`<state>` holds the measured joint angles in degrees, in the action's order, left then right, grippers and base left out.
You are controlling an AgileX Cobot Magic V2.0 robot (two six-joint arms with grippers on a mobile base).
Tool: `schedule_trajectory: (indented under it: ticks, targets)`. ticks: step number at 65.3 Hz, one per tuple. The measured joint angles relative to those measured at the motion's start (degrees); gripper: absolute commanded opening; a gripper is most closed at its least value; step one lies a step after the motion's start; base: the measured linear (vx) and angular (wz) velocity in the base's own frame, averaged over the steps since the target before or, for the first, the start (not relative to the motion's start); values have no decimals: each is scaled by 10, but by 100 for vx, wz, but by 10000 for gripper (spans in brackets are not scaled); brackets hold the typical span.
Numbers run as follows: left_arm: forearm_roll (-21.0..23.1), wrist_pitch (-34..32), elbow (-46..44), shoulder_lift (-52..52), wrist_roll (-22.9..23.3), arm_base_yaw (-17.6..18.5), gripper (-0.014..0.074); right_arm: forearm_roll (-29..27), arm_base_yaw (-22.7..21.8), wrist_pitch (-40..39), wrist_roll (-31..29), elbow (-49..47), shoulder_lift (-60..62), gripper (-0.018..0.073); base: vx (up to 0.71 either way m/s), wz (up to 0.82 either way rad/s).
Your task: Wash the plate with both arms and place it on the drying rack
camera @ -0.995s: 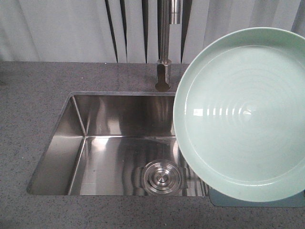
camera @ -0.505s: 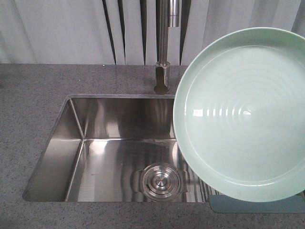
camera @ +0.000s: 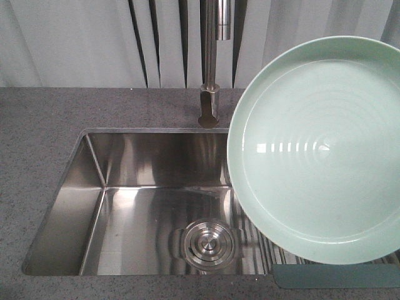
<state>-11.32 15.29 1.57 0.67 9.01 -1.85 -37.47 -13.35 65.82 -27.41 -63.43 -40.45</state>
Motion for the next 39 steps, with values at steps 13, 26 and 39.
schedule_trajectory:
  ticks: [13, 26, 39]
  targets:
    - [0, 0, 0, 0, 0, 0, -6, 0, 0, 0, 0, 0, 0, -6, 3, -2]
    - [0, 0, 0, 0, 0, 0, -6, 0, 0, 0, 0, 0, 0, -6, 3, -2]
    - [0, 0, 0, 0, 0, 0, -6, 0, 0, 0, 0, 0, 0, -6, 2, -1]
